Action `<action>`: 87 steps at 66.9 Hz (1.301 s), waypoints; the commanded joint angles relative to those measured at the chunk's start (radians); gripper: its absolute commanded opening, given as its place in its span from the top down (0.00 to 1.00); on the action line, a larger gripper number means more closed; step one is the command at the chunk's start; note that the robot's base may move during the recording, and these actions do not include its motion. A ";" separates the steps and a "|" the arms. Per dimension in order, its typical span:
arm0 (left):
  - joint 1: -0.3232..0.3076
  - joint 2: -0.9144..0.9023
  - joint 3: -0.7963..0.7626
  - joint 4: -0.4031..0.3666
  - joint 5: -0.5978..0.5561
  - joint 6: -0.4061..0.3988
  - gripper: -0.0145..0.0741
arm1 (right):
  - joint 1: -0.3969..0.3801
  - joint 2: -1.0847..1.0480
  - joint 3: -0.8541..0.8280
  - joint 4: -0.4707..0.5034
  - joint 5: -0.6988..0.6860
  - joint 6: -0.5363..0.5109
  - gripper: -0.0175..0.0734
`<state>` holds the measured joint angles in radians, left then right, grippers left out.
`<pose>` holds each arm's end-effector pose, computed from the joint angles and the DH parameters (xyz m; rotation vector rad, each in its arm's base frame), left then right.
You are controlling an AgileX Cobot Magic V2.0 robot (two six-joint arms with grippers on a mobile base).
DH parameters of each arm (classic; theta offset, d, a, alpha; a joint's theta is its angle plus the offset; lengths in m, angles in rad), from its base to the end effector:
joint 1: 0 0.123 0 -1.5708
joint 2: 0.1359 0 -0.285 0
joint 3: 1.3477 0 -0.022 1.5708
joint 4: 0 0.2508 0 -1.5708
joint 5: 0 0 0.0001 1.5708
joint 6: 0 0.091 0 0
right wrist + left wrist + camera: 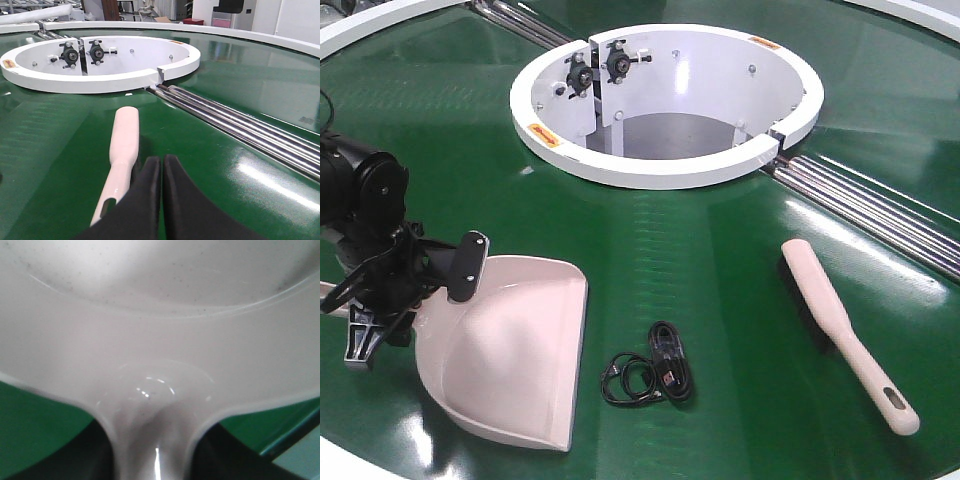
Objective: Clean and inspect green conveyor with broom and dustpan
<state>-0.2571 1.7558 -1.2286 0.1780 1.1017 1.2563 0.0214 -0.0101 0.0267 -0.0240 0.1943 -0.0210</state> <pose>0.3221 -0.0698 0.2167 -2.2015 -2.1559 -0.2382 0.0562 0.0008 0.1871 -0.0524 1.6937 -0.0213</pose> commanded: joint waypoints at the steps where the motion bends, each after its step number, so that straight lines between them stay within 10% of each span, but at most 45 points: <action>1: -0.009 -0.037 -0.028 -0.007 0.015 0.000 0.85 | -0.004 -0.018 0.022 -0.007 -0.074 -0.003 0.82; 87: -0.009 -0.002 -0.028 -0.035 -0.012 -0.003 0.85 | -0.004 -0.018 0.022 -0.007 -0.074 -0.003 0.82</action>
<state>-0.2571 1.7910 -1.2286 0.1490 1.1066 1.2636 0.0214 -0.0101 0.0267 -0.0240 0.1943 -0.0210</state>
